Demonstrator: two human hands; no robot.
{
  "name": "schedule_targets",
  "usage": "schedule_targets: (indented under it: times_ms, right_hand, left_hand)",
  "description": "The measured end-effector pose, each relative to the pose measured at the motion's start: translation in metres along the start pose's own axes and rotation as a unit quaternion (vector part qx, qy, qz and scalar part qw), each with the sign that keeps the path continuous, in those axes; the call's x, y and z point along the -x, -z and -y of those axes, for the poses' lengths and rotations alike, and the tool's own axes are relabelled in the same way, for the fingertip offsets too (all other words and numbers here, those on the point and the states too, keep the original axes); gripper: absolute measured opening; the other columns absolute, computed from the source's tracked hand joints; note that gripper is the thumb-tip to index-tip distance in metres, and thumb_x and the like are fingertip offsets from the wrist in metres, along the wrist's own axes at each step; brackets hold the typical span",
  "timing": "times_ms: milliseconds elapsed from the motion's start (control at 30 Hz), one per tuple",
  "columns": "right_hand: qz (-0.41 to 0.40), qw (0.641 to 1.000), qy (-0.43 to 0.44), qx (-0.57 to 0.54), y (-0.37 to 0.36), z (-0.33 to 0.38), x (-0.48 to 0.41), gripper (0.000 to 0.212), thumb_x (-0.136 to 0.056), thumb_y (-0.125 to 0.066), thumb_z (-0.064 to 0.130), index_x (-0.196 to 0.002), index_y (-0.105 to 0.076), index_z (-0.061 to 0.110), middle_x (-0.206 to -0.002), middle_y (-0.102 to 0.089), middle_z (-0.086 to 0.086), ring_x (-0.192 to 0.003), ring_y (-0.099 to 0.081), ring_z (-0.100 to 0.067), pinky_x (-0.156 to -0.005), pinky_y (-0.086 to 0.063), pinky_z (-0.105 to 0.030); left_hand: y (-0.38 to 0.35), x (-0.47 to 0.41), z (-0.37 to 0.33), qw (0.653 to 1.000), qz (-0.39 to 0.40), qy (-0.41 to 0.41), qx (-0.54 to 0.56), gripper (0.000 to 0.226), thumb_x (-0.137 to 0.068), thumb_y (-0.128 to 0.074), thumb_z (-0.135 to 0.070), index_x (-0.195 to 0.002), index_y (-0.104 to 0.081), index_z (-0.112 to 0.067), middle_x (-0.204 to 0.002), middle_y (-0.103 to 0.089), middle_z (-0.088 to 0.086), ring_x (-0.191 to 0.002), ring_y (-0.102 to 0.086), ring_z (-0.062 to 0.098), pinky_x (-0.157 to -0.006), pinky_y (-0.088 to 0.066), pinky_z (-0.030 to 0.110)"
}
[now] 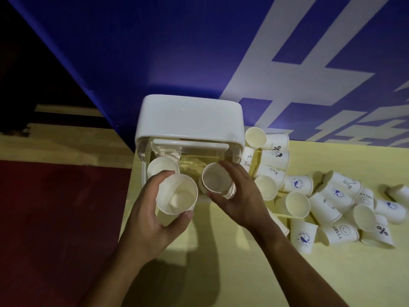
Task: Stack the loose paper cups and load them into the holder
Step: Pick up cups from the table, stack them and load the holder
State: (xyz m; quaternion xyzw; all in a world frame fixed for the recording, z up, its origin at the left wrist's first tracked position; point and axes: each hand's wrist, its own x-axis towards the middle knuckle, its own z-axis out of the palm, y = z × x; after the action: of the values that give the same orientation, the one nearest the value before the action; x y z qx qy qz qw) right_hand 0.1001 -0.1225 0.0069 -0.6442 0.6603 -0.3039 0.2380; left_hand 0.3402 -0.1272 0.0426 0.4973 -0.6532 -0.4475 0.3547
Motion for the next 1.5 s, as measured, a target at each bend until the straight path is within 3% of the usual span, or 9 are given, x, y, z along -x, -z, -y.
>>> schedule_targets:
  times_ms: [67,233,433,533,600,733,933,1167,1500]
  right_hand:
    - [0.005,1.0,-0.012,0.006,-0.006,-0.005,0.001,0.081,-0.077,-0.085,0.051,-0.144,-0.052,0.02,-0.138,-0.059,0.006,-0.125,-0.058,-0.012,-0.099,-0.052,-0.032]
    - [0.0,0.999,-0.039,-0.006,-0.011,-0.004,0.003,0.07,-0.086,-0.079,0.049,-0.144,-0.053,0.02,-0.138,-0.058,0.009,-0.118,-0.046,0.009,-0.096,-0.031,0.001]
    - [-0.002,0.998,-0.052,-0.02,-0.013,-0.004,0.004,0.071,-0.086,-0.081,0.045,-0.146,-0.052,0.021,-0.139,-0.057,0.011,-0.12,-0.043,0.014,-0.097,-0.029,0.002]
    - [-0.018,0.996,-0.069,-0.053,-0.007,-0.002,0.01,0.066,-0.093,-0.073,0.046,-0.151,-0.047,0.027,-0.14,-0.05,0.024,-0.126,-0.041,0.02,-0.099,-0.03,0.0]
    - [-0.044,0.993,-0.084,-0.066,-0.002,-0.002,0.016,0.058,-0.097,-0.068,0.044,-0.15,-0.048,0.027,-0.142,-0.054,0.02,-0.131,-0.047,0.01,-0.103,-0.036,-0.007]
    - [-0.083,0.99,-0.101,-0.06,0.014,-0.006,0.026,0.047,-0.098,-0.065,0.042,-0.14,-0.058,0.024,-0.135,-0.062,0.012,-0.124,-0.056,0.0,-0.1,-0.045,-0.015]
    - [-0.094,0.986,-0.122,-0.062,0.028,-0.015,0.035,0.039,-0.096,-0.071,0.03,-0.133,-0.063,0.021,-0.127,-0.063,0.014,-0.112,-0.057,0.01,-0.093,-0.041,-0.003]
    - [-0.087,0.986,-0.129,-0.061,0.025,-0.022,0.041,0.041,-0.093,-0.073,0.03,-0.133,-0.064,0.022,-0.124,-0.065,0.012,-0.109,-0.06,0.007,-0.089,-0.045,-0.006]
    - [-0.071,0.986,-0.138,-0.062,0.02,-0.029,0.043,0.042,-0.092,-0.075,0.025,-0.132,-0.064,0.02,-0.124,-0.067,0.009,-0.108,-0.063,0.003,-0.091,-0.049,-0.012]
  left_hand:
    - [-0.002,0.0,0.001,1.0,0.006,0.003,-0.001,0.074,-0.075,-0.08,-0.048,-0.139,-0.049,-0.027,-0.134,-0.06,-0.008,-0.122,-0.06,0.024,-0.095,-0.054,0.046]
    - [-0.004,0.006,0.007,1.0,0.013,0.016,-0.009,0.074,-0.074,-0.081,-0.055,-0.138,-0.05,-0.032,-0.137,-0.058,-0.01,-0.127,-0.057,0.021,-0.099,-0.051,0.04]
    - [-0.011,0.005,0.006,0.999,0.006,-0.009,-0.038,0.072,-0.076,-0.082,-0.046,-0.139,-0.052,-0.034,-0.14,-0.054,-0.014,-0.131,-0.055,0.015,-0.099,-0.053,0.044]
    - [-0.02,-0.003,-0.003,0.999,0.002,-0.006,-0.054,0.078,-0.074,-0.081,-0.05,-0.143,-0.045,-0.045,-0.14,-0.048,-0.027,-0.133,-0.051,0.008,-0.1,-0.052,0.035]
    - [-0.028,-0.012,-0.011,0.999,0.001,0.004,-0.054,0.084,-0.074,-0.084,-0.052,-0.146,-0.041,-0.045,-0.139,-0.046,-0.031,-0.131,-0.051,0.005,-0.098,-0.05,0.026]
    - [-0.045,-0.03,-0.018,0.998,0.014,-0.024,-0.054,0.08,-0.078,-0.085,-0.046,-0.146,-0.048,-0.027,-0.14,-0.055,-0.016,-0.133,-0.051,0.007,-0.101,-0.05,0.026]
    - [-0.064,-0.044,-0.007,0.993,0.033,-0.01,-0.11,0.081,-0.078,-0.085,-0.046,-0.147,-0.047,-0.028,-0.144,-0.055,-0.013,-0.133,-0.049,0.006,-0.107,-0.043,0.022]
    - [-0.079,-0.05,0.018,0.977,0.077,0.045,-0.192,0.086,-0.083,-0.078,-0.053,-0.155,-0.039,-0.028,-0.154,-0.051,-0.006,-0.138,-0.048,0.016,-0.108,-0.041,0.028]
    - [-0.086,-0.051,0.018,0.978,0.06,0.08,-0.184,0.087,-0.083,-0.08,-0.047,-0.157,-0.038,-0.027,-0.154,-0.051,-0.003,-0.138,-0.048,0.017,-0.109,-0.043,0.032]
